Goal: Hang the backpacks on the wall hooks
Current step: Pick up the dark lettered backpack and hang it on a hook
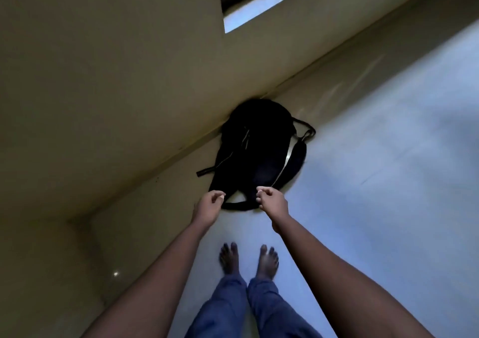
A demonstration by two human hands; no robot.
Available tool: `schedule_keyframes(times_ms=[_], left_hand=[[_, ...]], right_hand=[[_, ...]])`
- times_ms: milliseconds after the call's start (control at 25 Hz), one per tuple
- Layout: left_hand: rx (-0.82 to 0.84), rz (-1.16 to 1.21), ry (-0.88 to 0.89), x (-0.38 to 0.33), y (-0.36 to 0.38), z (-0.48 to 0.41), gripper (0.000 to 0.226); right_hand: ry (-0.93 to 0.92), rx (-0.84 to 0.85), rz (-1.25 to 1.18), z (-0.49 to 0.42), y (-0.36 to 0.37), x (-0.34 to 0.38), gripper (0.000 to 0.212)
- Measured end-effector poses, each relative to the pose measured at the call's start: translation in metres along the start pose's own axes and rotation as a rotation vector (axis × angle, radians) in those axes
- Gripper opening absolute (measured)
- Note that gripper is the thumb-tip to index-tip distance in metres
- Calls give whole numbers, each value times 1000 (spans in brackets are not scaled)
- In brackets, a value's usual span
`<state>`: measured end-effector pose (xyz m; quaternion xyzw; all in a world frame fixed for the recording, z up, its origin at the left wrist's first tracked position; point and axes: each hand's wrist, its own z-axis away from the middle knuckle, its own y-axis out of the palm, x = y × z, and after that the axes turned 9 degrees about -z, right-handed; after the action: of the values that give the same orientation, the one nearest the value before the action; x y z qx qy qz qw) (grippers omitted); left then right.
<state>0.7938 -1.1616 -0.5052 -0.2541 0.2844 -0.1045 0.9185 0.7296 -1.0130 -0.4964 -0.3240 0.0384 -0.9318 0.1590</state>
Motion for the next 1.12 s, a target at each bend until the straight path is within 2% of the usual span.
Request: schedule_keyframes(times_ms=[120, 240, 360, 480, 600, 680, 800, 880, 920, 1040, 1120], left_hand=[[87, -162, 9, 39, 38, -95, 28], [89, -301, 56, 85, 80, -192, 32], [110, -389, 161, 122, 120, -256, 33], [138, -455, 251, 153, 150, -291, 33], [178, -550, 326, 161, 152, -288, 39], [220, -634, 363, 151, 139, -263, 47], [259, -750, 428, 120, 106, -210, 62], [249, -738, 472, 92, 76, -174, 65], [243, -705, 506, 76, 59, -157, 63], [146, -627, 639, 22, 9, -104, 40], [56, -558, 738, -18, -23, -57, 48]], right_hand=[[-66, 87, 309, -98, 32, -51, 30], [-183, 269, 726, -205, 70, -119, 37], [-250, 438, 981, -283, 101, -181, 46], [-279, 471, 1255, -319, 117, -232, 54], [-262, 445, 1497, -304, 116, -241, 39], [-287, 410, 1374, -275, 107, -218, 34], [-345, 309, 989, -216, 82, -156, 33], [-383, 301, 879, -161, 58, -108, 29], [-416, 315, 862, -131, 47, -84, 27], [-519, 314, 767, -50, 23, -14, 28], [-559, 291, 622, 6, 3, 36, 27]])
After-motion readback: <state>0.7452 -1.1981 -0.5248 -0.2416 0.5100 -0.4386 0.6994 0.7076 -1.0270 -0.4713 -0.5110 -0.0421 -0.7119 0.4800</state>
